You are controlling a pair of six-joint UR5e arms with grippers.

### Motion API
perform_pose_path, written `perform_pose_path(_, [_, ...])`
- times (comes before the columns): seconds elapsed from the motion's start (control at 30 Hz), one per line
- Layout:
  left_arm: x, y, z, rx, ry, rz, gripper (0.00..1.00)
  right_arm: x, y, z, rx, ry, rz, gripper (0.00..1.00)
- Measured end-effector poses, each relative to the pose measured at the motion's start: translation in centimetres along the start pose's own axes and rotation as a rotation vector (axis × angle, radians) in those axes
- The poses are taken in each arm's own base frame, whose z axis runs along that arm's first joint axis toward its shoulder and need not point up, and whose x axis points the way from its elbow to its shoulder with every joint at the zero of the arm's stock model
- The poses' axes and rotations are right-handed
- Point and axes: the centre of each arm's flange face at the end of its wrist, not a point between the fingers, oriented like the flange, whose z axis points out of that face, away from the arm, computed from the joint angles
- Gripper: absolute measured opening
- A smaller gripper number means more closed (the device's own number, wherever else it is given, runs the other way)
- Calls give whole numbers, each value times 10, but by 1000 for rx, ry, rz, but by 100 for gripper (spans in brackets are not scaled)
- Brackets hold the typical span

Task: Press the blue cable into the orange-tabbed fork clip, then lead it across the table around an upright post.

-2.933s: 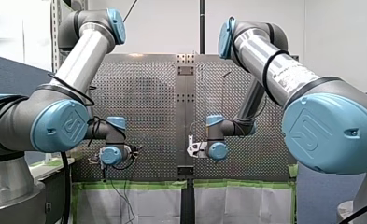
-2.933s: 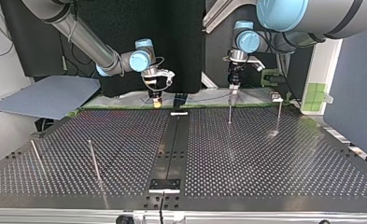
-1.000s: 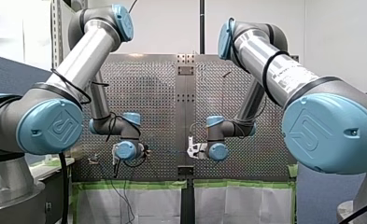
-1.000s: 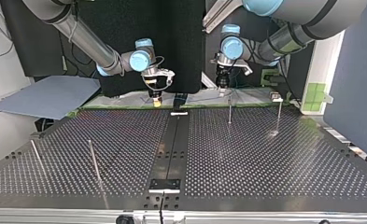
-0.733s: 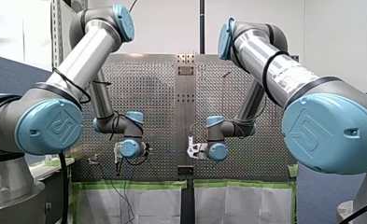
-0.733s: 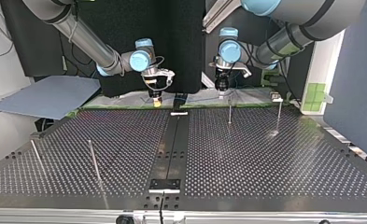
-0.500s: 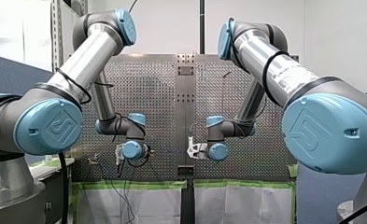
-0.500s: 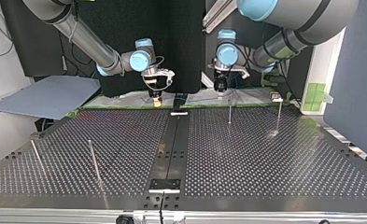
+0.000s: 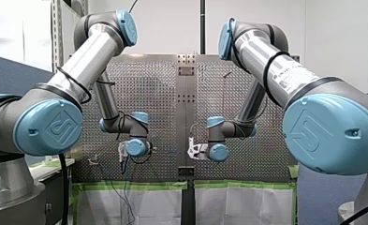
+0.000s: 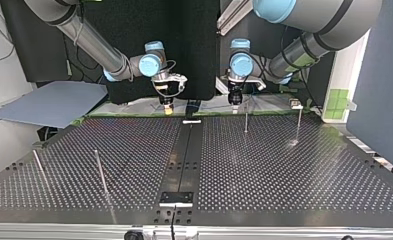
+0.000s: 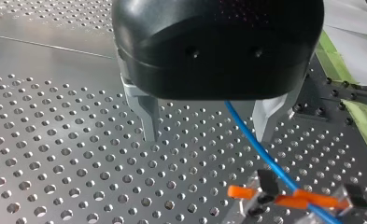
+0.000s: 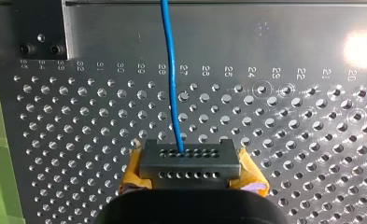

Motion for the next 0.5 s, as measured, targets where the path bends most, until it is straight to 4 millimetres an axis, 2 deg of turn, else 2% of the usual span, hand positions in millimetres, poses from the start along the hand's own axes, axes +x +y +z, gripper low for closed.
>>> perform_pose_path(0.37, [-6, -2, 8, -6, -12, -16, 100, 0, 0, 0, 0, 0, 0, 0])
perform_pose_path(0.5, [0, 0, 11, -23, -3, -15, 100, 0, 0, 0, 0, 1, 0, 0])
